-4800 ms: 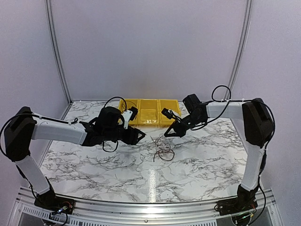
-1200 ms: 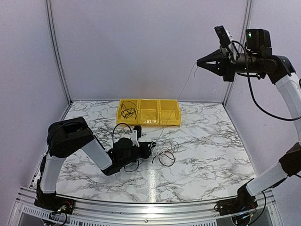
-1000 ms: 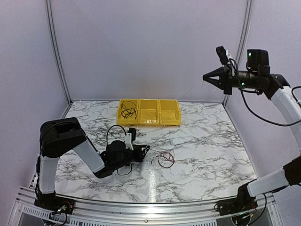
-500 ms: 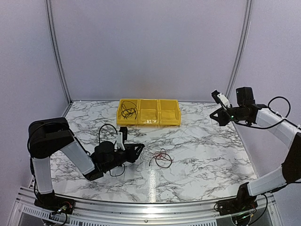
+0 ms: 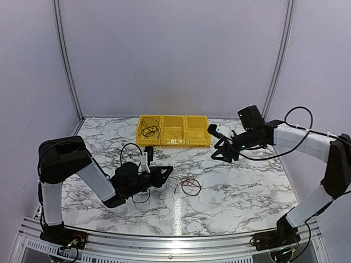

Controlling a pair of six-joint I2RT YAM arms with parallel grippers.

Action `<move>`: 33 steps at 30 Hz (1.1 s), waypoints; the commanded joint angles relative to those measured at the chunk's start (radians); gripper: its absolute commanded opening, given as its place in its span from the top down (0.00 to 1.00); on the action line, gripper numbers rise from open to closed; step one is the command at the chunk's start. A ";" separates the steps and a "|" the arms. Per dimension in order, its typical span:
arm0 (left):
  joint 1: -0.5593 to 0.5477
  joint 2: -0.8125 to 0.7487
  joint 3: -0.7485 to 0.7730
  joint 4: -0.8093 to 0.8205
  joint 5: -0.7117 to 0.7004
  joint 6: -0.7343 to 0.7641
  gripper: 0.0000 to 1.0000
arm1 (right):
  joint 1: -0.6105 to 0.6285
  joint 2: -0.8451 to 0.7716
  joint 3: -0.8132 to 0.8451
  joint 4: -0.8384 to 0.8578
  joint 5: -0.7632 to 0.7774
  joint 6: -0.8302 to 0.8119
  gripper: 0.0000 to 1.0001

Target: Untangle the cables

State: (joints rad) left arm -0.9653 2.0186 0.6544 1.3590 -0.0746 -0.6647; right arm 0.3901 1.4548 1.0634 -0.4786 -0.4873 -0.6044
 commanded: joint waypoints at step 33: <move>0.115 0.236 -0.036 0.367 0.158 -0.265 0.93 | 0.329 0.645 0.475 0.033 0.029 -0.254 0.57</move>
State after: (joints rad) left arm -0.8543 2.2276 0.6216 1.6318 0.0650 -0.9173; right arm 0.7143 2.0781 1.4960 -0.5064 -0.4885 -0.8825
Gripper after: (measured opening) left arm 0.070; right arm 0.434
